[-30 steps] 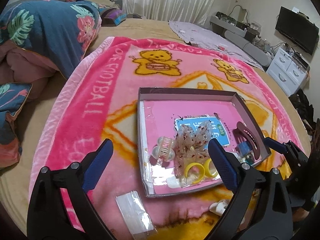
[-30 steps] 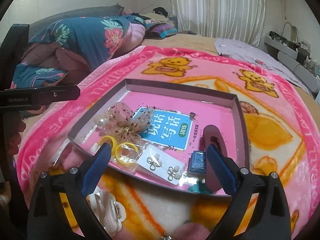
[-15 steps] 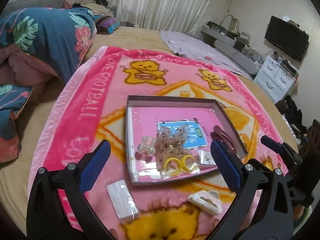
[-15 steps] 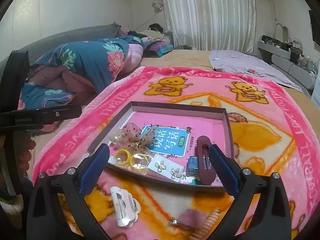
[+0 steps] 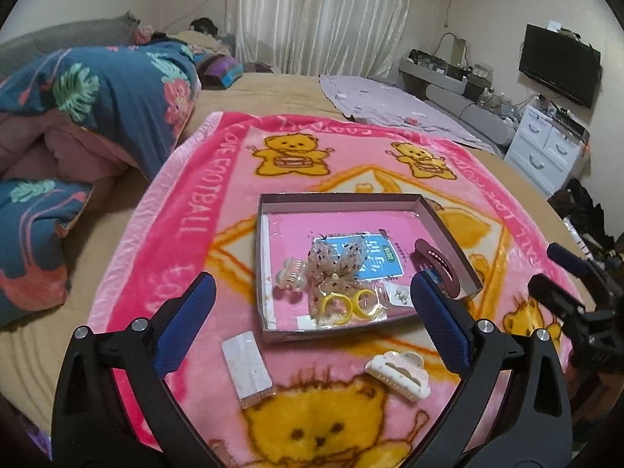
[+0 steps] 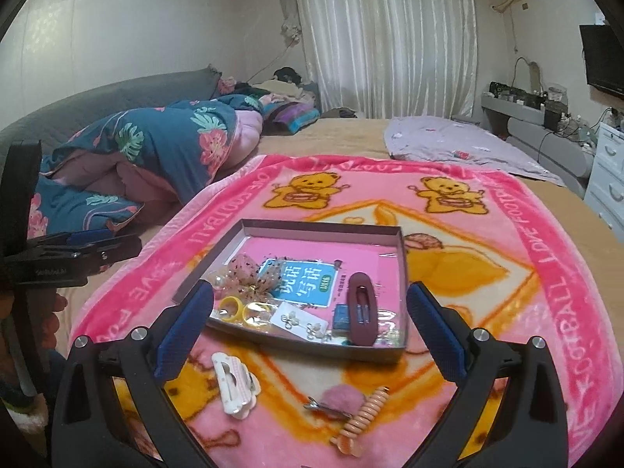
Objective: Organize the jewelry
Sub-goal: 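Withdraw both grippers from the box lid back over the remaining items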
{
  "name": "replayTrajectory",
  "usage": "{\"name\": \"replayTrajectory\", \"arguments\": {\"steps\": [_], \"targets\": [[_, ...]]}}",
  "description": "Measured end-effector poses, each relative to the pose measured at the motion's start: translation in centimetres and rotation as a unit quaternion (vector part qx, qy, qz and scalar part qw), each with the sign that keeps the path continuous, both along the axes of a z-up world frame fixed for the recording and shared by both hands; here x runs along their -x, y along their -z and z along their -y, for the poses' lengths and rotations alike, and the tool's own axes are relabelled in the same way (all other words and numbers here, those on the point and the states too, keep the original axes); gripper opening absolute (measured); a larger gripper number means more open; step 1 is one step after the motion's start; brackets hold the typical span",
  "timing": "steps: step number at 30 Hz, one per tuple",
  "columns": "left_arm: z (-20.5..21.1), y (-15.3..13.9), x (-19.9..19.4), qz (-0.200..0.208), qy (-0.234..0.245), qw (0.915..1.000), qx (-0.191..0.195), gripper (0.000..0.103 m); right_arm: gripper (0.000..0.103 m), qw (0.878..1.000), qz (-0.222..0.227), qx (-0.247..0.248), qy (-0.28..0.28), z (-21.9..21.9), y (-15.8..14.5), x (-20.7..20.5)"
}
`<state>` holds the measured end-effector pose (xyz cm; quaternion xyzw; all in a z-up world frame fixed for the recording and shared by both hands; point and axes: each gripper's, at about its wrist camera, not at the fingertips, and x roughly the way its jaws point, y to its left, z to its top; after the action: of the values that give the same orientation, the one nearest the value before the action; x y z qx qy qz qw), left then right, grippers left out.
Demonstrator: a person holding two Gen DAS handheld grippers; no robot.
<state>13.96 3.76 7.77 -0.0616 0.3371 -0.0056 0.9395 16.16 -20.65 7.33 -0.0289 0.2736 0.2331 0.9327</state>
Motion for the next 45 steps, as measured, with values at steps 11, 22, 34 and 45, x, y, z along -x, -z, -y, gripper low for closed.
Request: {"name": "replayTrajectory", "arguments": {"steps": [11, 22, 34, 45], "targets": [[1.3, 0.4, 2.3, -0.008, 0.011, 0.9999, -0.006, 0.093, 0.099, 1.000, -0.003, 0.003, 0.010, 1.9, 0.0, 2.3], [2.1, 1.1, 4.3, -0.019, 0.015, 0.9996, -0.015, 0.093, 0.099, 1.000, -0.015, -0.007, 0.025, 4.3, 0.2, 3.9], [3.0, 2.5, 5.4, -0.037, 0.022, 0.9987, -0.027, 0.093, 0.098, 0.999, -0.038, 0.012, 0.037, 5.9, 2.1, 5.0], [4.6, 3.5, 5.7, -0.048, 0.042, 0.9974, -0.034, 0.093, 0.098, 0.997, -0.053, 0.025, 0.040, 6.6, 3.4, 5.6]]}}
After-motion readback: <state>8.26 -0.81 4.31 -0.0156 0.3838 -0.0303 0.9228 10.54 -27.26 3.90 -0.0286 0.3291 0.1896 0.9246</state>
